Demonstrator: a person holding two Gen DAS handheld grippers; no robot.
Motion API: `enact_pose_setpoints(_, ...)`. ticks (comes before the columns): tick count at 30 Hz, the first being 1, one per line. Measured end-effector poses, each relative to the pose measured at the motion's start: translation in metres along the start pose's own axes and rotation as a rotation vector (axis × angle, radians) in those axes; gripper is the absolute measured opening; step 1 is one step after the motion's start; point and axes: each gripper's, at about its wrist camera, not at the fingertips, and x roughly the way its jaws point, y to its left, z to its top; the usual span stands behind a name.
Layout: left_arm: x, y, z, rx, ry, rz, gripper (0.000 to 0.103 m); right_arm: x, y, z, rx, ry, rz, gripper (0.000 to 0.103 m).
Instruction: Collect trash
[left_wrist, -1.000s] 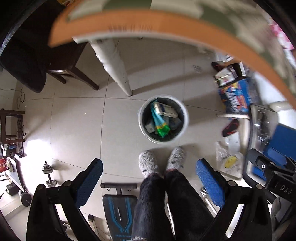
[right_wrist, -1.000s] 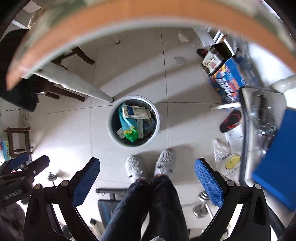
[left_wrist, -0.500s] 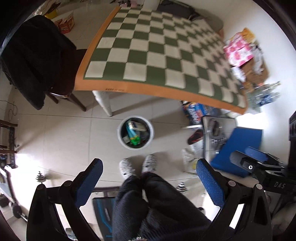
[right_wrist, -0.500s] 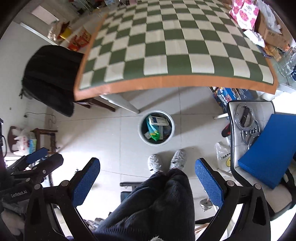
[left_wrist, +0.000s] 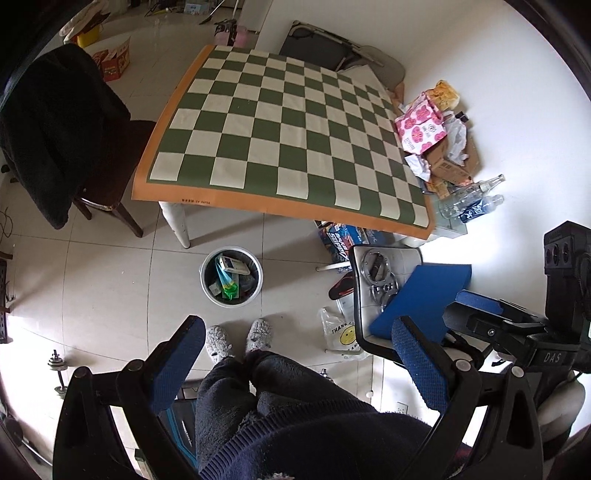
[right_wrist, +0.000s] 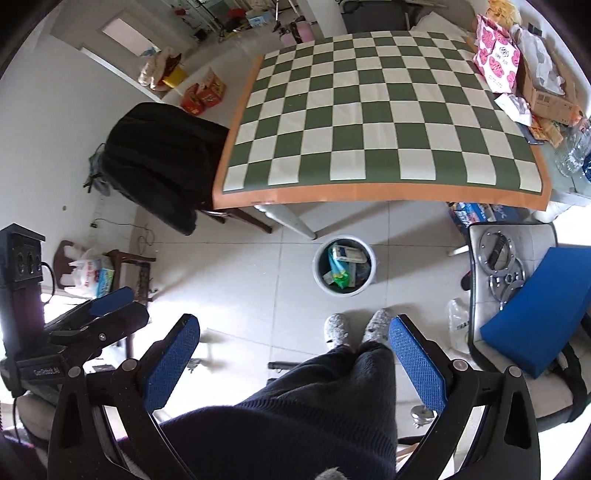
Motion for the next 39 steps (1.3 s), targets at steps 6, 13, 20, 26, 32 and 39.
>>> enact_pose_setpoints(6,-0.016,-0.004,-0.004,0.001,-0.03,-0.011,0.103,-0.012,0.003,-0.003,-0.028,0.006,0.011,0.103)
enact_pose_setpoints(13,-0.027,-0.005,-0.006,0.007,-0.052,-0.008,0.103,-0.018,0.007,-0.003,-0.038,0.002,0.017,0.103)
enact_pose_setpoints(20,-0.029,-0.008,-0.007,0.009,-0.052,-0.01,0.103,-0.02,0.014,0.0,-0.05,0.005,0.024,0.103)
enact_pose_setpoints(26,-0.033,-0.01,-0.006,0.021,-0.042,-0.018,0.103,-0.021,0.019,0.004,-0.056,0.003,0.025,0.103)
enact_pose_setpoints(32,-0.031,-0.011,-0.007,0.017,-0.045,-0.016,0.103,-0.022,0.018,0.005,-0.056,0.005,0.028,0.103)
enact_pose_setpoints(39,-0.032,-0.014,-0.006,0.018,-0.043,-0.02,0.103,-0.024,0.015,0.005,-0.064,0.011,0.031,0.103)
